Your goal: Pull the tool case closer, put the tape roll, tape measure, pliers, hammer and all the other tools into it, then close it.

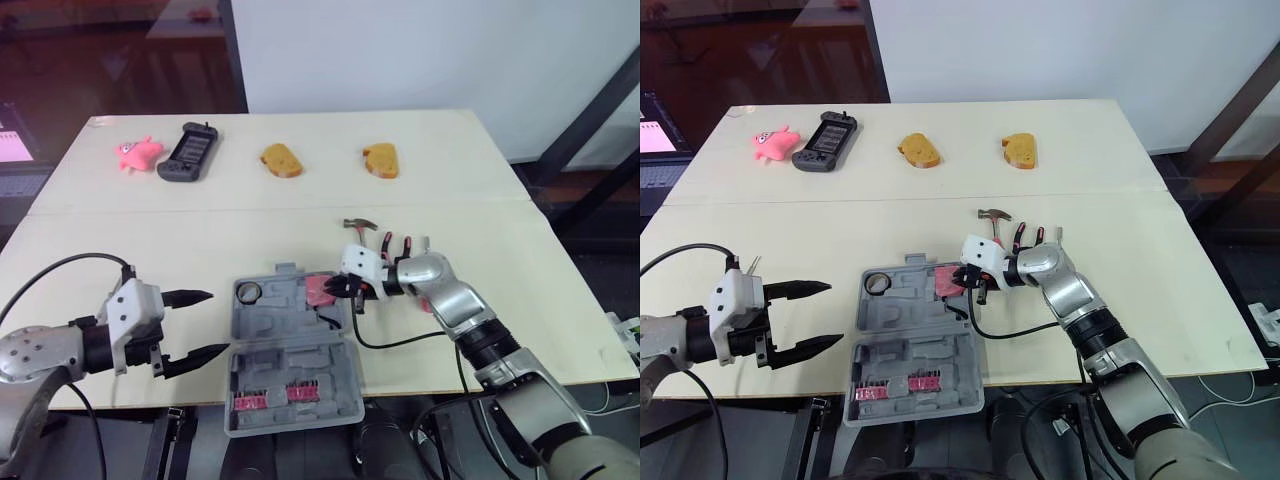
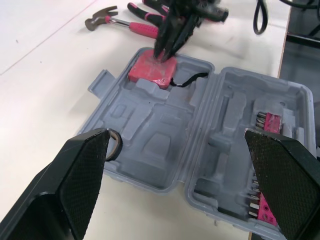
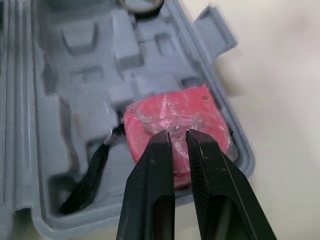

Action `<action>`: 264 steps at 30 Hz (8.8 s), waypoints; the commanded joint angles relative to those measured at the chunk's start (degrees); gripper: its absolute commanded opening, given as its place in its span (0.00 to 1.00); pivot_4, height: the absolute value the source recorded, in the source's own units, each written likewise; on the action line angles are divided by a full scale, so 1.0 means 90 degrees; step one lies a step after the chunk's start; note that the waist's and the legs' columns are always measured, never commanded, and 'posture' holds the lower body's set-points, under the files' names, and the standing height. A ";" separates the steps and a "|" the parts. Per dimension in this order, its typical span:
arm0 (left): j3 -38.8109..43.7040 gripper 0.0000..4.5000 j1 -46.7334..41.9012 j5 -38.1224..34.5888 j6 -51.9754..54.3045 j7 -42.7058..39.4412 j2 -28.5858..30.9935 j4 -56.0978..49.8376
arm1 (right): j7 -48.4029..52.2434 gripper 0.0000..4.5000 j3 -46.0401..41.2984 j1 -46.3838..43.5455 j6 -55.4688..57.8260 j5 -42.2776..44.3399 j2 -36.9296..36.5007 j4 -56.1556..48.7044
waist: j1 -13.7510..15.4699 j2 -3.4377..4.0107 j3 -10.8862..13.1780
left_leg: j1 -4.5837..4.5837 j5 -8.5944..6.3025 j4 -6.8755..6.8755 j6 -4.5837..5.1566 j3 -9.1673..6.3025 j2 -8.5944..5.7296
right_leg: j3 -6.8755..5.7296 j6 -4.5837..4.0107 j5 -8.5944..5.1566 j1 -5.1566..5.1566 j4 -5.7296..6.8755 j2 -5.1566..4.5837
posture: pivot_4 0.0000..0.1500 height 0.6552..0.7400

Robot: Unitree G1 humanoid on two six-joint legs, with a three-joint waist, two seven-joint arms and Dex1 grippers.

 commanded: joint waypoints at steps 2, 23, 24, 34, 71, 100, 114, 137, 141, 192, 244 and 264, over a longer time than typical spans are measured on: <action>0.0150 1.00 -0.0032 -0.0064 -0.0034 -0.0047 0.0105 -0.0043 | -0.0036 0.12 0.0119 0.0175 0.0020 -0.0239 0.0003 0.0613 | -0.0001 -0.0002 -0.0003 | 0.0033 0.0000 -0.0005 0.0000 0.0000 0.0000 | -0.0001 -0.0001 -0.0002 0.0035 -0.0004 0.0000 | 1.00 0.81; 0.1101 1.00 -0.0078 -0.0183 -0.0585 -0.0077 -0.0179 0.1756 | 0.0386 0.99 -0.2345 0.1323 0.1460 0.1826 -0.1569 -0.2524 | 0.0024 0.0009 0.0007 | 0.0023 -0.0001 -0.0011 0.0000 0.0000 0.0000 | -0.0001 0.0001 -0.0003 0.0024 -0.0008 0.0000 | 1.00 0.81; 0.1354 1.00 0.0035 -0.0137 -0.0774 -0.0070 -0.0202 0.2065 | 0.0421 0.99 -0.2751 0.1663 0.1544 0.1997 -0.1845 -0.2593 | 0.0021 0.0009 0.0007 | 0.0022 -0.0001 -0.0012 0.0000 0.0001 0.0000 | -0.0001 0.0000 -0.0004 0.0021 -0.0010 -0.0001 | 1.00 0.81; 0.2553 1.00 0.0544 -0.0244 -0.1306 0.0247 -0.0526 0.3925 | 0.0186 0.99 -0.5222 0.4336 0.1784 0.2963 -0.2517 -0.3278 | -0.0007 -0.0002 0.0003 | 0.0024 -0.0002 -0.0012 -0.0002 0.0006 -0.0001 | 0.0002 -0.0009 -0.0011 0.0022 -0.0018 -0.0008 | 1.00 0.81; -0.1095 1.00 -0.2967 -0.0490 0.0586 -0.1250 0.0948 0.1382 | -0.3865 0.99 -0.3071 0.4485 0.3823 0.2654 -0.0845 -0.7374 | -0.0008 -0.0007 0.0002 | 0.0013 -0.0002 -0.0015 -0.0002 0.0012 0.0000 | 0.0010 -0.0012 -0.0006 0.0002 -0.0013 -0.0001 | 1.00 0.81; -0.0801 1.00 -0.2241 -0.0265 0.0699 -0.0893 0.0948 0.0610 | -0.5765 0.48 -0.2603 0.2704 0.3576 0.1434 0.1117 -0.3924 | 0.0005 -0.0006 0.0002 | 0.0004 -0.0002 -0.0013 -0.0001 0.0011 0.0000 | 0.0012 -0.0010 -0.0006 -0.0004 -0.0008 -0.0002 | 1.00 0.81; -0.0679 1.00 -0.2052 -0.0318 0.0749 -0.0730 0.0937 0.0461 | -0.5836 0.48 -0.2578 0.2582 0.3627 0.1406 0.1564 -0.3560 | -0.0007 -0.0006 0.0002 | 0.0004 -0.0002 -0.0017 -0.0001 0.0011 0.0001 | 0.0012 -0.0009 -0.0005 -0.0008 -0.0007 -0.0001 | 1.00 0.81; -0.0816 1.00 -0.1936 -0.0219 0.0605 -0.0713 0.0836 0.0475 | -0.6070 0.48 -0.2813 0.2408 0.3693 0.1080 0.1478 -0.3145 | -0.0104 -0.0008 0.0001 | 0.0004 -0.0002 -0.0019 -0.0001 0.0011 0.0000 | 0.0012 -0.0008 -0.0005 -0.0006 -0.0007 -0.0003 | 1.00 0.81; -0.0863 1.00 -0.1963 -0.0201 0.0590 -0.0688 0.0798 0.0477 | -0.6022 0.48 -0.2735 0.2363 0.3621 0.1083 0.1448 -0.3119 | -0.0123 -0.0007 0.0001 | 0.0004 -0.0002 -0.0019 -0.0001 0.0011 0.0000 | 0.0012 -0.0009 -0.0005 -0.0006 -0.0006 -0.0002 | 1.00 0.81; 0.0051 1.00 -0.0791 0.0165 -0.0453 -0.0494 0.0550 0.1288 | -0.0512 0.22 -0.0254 -0.1383 0.5139 0.2183 -0.2110 -0.4788 | -0.0174 0.0018 0.0020 | -0.0001 -0.0002 -0.0039 0.0000 0.0012 0.0002 | 0.0014 -0.0008 -0.0005 -0.0032 -0.0006 0.0000 | 1.00 0.81; 0.1436 1.00 0.1352 0.0221 -0.0504 -0.0786 0.0405 0.0605 | -0.0087 0.64 0.2708 -0.1903 0.4063 -0.0082 0.0553 -0.2241 | -0.0168 0.0012 0.0016 | -0.0056 -0.0001 -0.0015 -0.0001 0.0015 0.0004 | 0.0004 -0.0011 -0.0002 -0.0075 0.0001 -0.0003 | 1.00 0.81; 0.0850 1.00 0.0806 0.0147 -0.0437 -0.0706 0.0292 0.0606 | -0.0448 0.41 0.0963 -0.0514 0.1603 0.0460 0.0557 -0.2418 | -0.0164 0.0008 0.0014 | -0.0057 -0.0001 -0.0011 -0.0001 0.0012 0.0004 | 0.0002 -0.0006 0.0000 -0.0069 0.0001 -0.0002 | 1.00 0.81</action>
